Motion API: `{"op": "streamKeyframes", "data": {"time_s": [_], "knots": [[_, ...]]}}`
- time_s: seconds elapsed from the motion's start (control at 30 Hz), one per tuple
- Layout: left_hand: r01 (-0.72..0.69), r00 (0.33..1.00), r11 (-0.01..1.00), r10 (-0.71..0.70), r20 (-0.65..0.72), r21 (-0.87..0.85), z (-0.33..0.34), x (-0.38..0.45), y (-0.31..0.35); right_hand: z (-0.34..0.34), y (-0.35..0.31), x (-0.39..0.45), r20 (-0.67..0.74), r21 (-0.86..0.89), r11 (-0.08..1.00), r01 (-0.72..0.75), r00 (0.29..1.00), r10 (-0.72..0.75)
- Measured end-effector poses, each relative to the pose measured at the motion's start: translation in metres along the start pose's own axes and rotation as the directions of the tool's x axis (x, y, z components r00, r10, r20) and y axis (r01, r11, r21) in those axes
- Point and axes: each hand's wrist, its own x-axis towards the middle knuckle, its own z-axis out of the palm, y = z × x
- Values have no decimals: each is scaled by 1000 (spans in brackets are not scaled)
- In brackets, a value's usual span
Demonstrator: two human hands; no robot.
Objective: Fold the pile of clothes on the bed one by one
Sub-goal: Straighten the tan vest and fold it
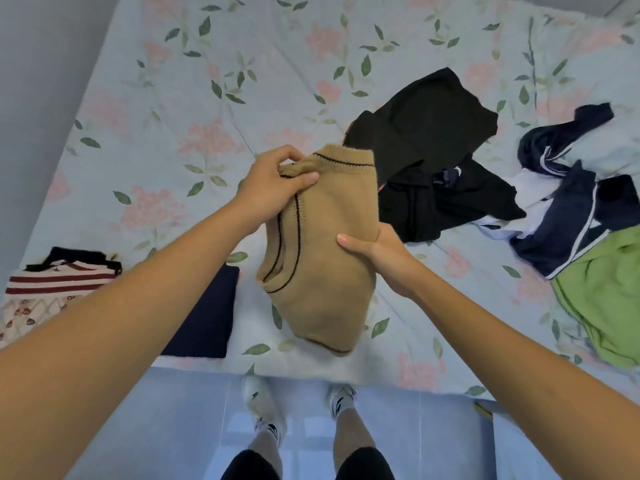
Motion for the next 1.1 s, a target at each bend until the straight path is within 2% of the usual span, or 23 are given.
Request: {"op": "streamKeyframes", "data": {"time_s": [0.07,0.13,0.27,0.37,0.47,0.57,0.67,0.77,0.9,1.03,1.1], "knots": [[77,997,996,-77,-4,-41,10,41,-34,-4,19,48,-69,14,1000,14,998,-13],[227,974,973,-228,-15,-52,19,70,-82,-9,49,94,-117,12,1000,-8,993,10],[521,853,853,-522,22,43,45,68,-211,-15,140,160,-149,-108,974,-199,972,182],[619,783,784,-621,46,46,72,38,-288,-17,192,180,-200,-123,960,-252,954,225],[634,773,773,-634,-11,2,92,10,-317,-14,213,177,-233,-126,956,-267,944,233],[646,763,763,-644,55,-33,110,-14,-325,-6,232,164,-184,-123,944,-307,942,282],[658,751,728,-653,100,-191,120,-34,-324,4,247,145,-170,-137,943,-303,945,279],[648,751,706,-654,86,-285,129,-54,-322,13,259,128,-221,-179,943,-281,945,240],[600,768,729,-641,-20,-328,140,-84,-322,20,274,103,-287,-145,979,-140,953,94],[580,771,677,-636,35,-453,148,-112,-314,21,288,74,-181,-123,990,-69,982,46],[551,790,693,-613,22,-465,150,-122,-312,22,289,61,-136,-87,995,-56,990,44]]}}
